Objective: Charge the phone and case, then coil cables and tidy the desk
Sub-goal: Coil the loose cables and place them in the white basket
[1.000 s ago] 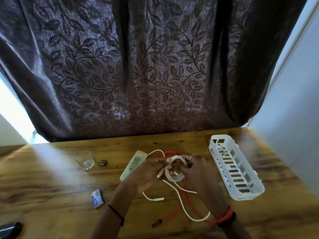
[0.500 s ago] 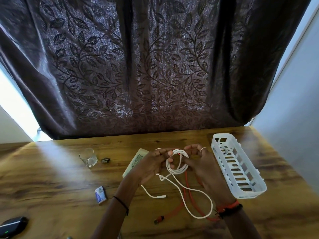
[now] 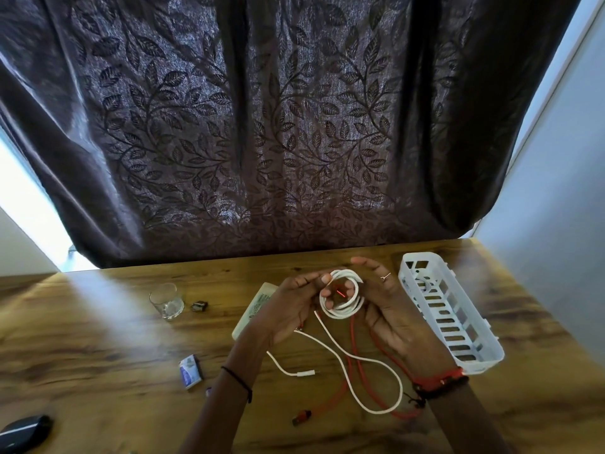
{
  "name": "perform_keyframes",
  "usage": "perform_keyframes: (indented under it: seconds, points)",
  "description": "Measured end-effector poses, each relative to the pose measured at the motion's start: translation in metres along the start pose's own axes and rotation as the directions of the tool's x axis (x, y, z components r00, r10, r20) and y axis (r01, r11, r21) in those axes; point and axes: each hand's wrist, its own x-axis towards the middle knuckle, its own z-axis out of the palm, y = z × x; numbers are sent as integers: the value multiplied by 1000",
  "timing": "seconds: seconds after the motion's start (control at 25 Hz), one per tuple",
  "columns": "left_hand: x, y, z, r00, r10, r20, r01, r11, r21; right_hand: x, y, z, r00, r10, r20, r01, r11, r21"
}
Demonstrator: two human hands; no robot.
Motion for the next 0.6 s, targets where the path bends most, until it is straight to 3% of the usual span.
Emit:
perform_keyframes:
  seconds: [0.12,0.24,0.32,0.4,0.48,0.56,0.6]
  points:
    - [2,1,3,996,23,-83,-15,996,89,-3,3,4,983,-178,-40,150,913,-379]
    - [2,0,4,990,52,-133,-16,967,255,-13,2,11,883,-459,-102,230,612,-757]
    - [-1,0,6,992,54,-115,-16,952,305,-21,-11,19,875,-477,-80,193,495,-847]
    - [-5,2,8,994,55,-93,-19,935,354,-21,-17,14,934,-339,-114,103,558,-823]
    - [-7,4,9,990,111,-89,-63,901,429,-17,-19,9,971,-200,-134,68,763,-643]
    - [-6,5,7,977,195,-86,-126,855,502,-12,-16,4,993,-33,-109,-3,950,-312]
    - [-4,5,6,970,227,-87,-146,831,537,-12,-17,2,992,79,-93,-90,990,-110]
